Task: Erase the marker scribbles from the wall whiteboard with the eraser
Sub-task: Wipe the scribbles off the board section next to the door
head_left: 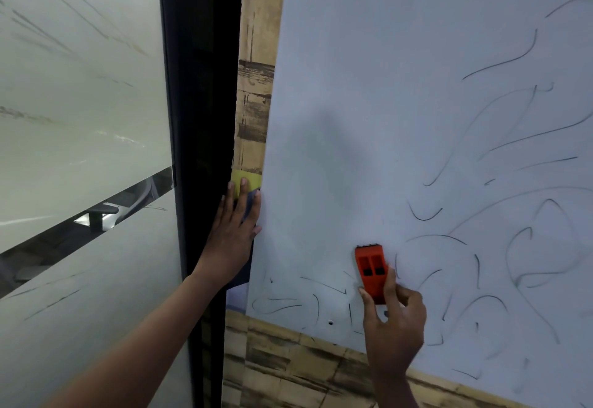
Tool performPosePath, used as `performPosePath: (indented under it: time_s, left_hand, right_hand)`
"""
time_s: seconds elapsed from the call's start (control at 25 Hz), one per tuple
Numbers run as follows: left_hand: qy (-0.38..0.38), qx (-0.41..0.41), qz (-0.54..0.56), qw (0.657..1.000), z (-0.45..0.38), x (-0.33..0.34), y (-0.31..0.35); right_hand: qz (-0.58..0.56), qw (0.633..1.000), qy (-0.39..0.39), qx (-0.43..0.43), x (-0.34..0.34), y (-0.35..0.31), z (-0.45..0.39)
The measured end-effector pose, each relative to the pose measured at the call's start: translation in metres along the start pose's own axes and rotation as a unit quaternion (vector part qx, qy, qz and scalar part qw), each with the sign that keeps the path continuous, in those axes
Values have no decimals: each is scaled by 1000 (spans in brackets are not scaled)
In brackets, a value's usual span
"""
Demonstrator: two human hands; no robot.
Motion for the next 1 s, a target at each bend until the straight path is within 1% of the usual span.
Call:
performPosePath:
  time_s: [0.12, 0.2, 0.28, 0.36, 0.48, 0.64, 0.76, 0.88, 0.96, 1.0]
  left_hand:
    - [-9, -4, 4, 1000, -1, -3, 2]
    - [-11, -2, 1, 1000, 0, -3, 3]
    - [-13, -5, 0, 1000, 1, -5, 6]
    - [-14, -5, -3, 1000, 3, -6, 8]
    - [-18, -4, -2, 1000, 4, -6, 7]
    - [-32, -3, 2, 999, 3, -9, 5]
    - [-23, 1, -2, 1000, 3, -14, 5]
    - [-28, 13, -12, 999, 4, -21, 6]
    - [-42, 20, -19, 999, 5, -24, 6]
    - [-48, 22, -23, 998, 6, -24, 5]
  right_hand:
    - [-12, 1000, -6, -4, 7, -17, 0]
    - [-11, 999, -28, -25, 15, -27, 3]
    - [-4, 996, -61, -63, 28, -37, 8]
    - [16, 988, -92, -120, 44, -48, 17]
    - [59, 967, -138, -208, 67, -66, 33]
    - [91, 936, -175, -292, 88, -72, 49]
    - [142, 891, -226, -367, 94, -61, 64]
    - [188, 857, -263, -402, 95, -49, 71]
    - [191, 851, -266, -410, 93, -47, 71]
    - [183, 857, -258, -406, 91, -48, 69]
Point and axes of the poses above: each hand's wrist, its own z-axis away from the middle knuckle, its own x-axis out of the palm, y = z × x, the point moved 1 cm from there along -z, towards the middle knuckle, and after that the axes turned 3 degrees about x, right-handed, at the moved point
